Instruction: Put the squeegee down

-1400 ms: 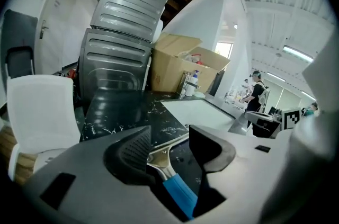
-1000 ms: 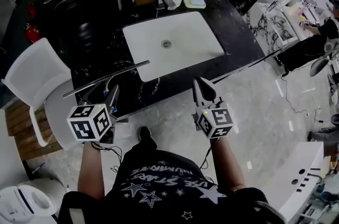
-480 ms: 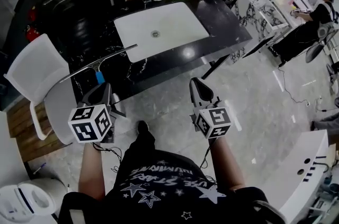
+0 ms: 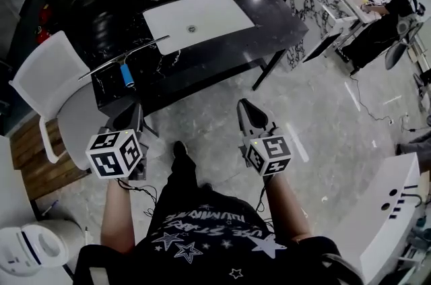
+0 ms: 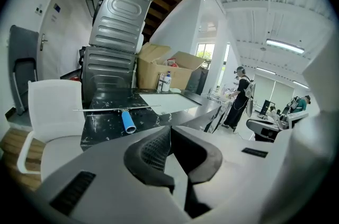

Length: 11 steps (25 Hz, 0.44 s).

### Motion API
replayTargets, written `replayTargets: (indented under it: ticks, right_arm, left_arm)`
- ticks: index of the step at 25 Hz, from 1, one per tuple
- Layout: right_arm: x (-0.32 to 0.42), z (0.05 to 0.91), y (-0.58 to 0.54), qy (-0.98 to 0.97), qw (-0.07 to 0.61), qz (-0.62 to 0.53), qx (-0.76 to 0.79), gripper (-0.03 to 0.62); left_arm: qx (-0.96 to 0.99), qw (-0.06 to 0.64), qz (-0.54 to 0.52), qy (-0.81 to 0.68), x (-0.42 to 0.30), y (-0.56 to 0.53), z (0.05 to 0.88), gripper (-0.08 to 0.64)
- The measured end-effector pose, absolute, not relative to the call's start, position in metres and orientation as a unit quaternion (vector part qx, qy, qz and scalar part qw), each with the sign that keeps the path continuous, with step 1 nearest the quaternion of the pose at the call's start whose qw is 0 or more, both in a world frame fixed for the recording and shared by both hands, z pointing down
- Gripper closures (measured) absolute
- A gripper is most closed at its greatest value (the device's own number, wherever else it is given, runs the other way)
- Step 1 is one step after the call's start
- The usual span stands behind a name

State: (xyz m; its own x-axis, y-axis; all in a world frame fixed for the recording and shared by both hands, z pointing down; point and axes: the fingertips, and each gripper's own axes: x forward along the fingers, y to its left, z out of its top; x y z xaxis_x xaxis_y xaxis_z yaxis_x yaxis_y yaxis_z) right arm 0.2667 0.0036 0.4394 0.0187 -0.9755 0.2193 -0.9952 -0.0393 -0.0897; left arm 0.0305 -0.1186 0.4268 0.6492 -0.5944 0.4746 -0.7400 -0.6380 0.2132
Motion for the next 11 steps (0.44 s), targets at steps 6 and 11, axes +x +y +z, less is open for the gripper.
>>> replayTargets:
  ticks: [6, 11]
  right_arm:
    - [0.241, 0.451, 0.049, -0.692, 0.053, 0.114, 0.711, 0.537]
    - [0.226, 0.448, 0.083, -0.695, 0.054, 0.118, 0.707, 0.537]
  left_arm:
    - [0.884, 0.202, 0.180, -0.380, 0.005, -0.068, 0.436, 0.540]
    - [0.877, 0.211, 0.176, -0.393, -0.011, -0.032, 0.431, 0.540]
